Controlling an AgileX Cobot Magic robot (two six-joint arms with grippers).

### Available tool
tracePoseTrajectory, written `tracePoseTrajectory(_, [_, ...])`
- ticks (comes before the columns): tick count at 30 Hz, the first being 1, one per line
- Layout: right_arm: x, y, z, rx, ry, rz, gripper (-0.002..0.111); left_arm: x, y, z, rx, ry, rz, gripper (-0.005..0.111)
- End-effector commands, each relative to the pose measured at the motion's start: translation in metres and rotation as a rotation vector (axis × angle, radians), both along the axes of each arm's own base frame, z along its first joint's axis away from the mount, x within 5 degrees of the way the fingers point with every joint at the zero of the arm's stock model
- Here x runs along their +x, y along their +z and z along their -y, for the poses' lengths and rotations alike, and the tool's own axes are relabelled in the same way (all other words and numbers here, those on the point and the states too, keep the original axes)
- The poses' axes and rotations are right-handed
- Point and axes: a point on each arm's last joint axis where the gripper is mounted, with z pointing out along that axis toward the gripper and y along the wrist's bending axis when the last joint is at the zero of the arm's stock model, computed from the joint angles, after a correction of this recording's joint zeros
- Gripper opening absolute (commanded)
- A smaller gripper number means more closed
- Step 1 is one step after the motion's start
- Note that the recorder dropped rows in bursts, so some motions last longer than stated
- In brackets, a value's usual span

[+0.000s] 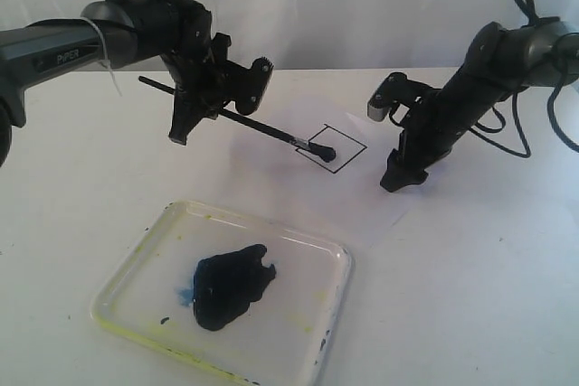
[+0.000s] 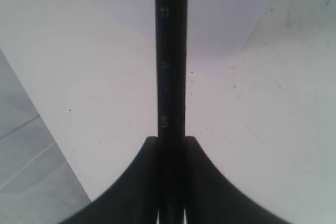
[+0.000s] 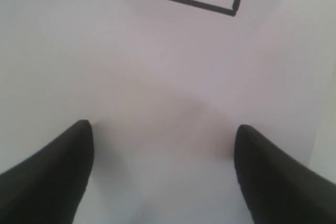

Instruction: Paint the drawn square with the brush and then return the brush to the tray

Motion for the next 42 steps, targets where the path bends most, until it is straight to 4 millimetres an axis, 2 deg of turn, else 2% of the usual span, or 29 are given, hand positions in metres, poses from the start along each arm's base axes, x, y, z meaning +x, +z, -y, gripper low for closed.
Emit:
tracePoseTrajectory(1, [-0.0061,-0.0185,-0.0041,-0.029,0.074,-0.045,0.070,-0.0009,0.0021,0.0001,0.006,0.001,-0.005,0.000])
tracePoseTrajectory(13, [-0.0057,-0.0184,-0.0041,-0.034,0.093,-0.035,0.070,-0.0034,0.0004,-0.0018,0.045,-0.019,-0.035,0.000])
tracePoseTrajectory(32, [-0.0052,-0.0184,-0.0040,-0.035,0.093,-0.029,0.070,-0.0026,0.0016,0.0038,-0.063,0.033,-0.032,0.000])
tracePoseTrajectory(42, [-0.0053,-0.0159,-0.0108,0.057,0.039,-0.047,0.070,-0.0006,0.0017,-0.0002,-0.032,0.011,-0.021,0.000])
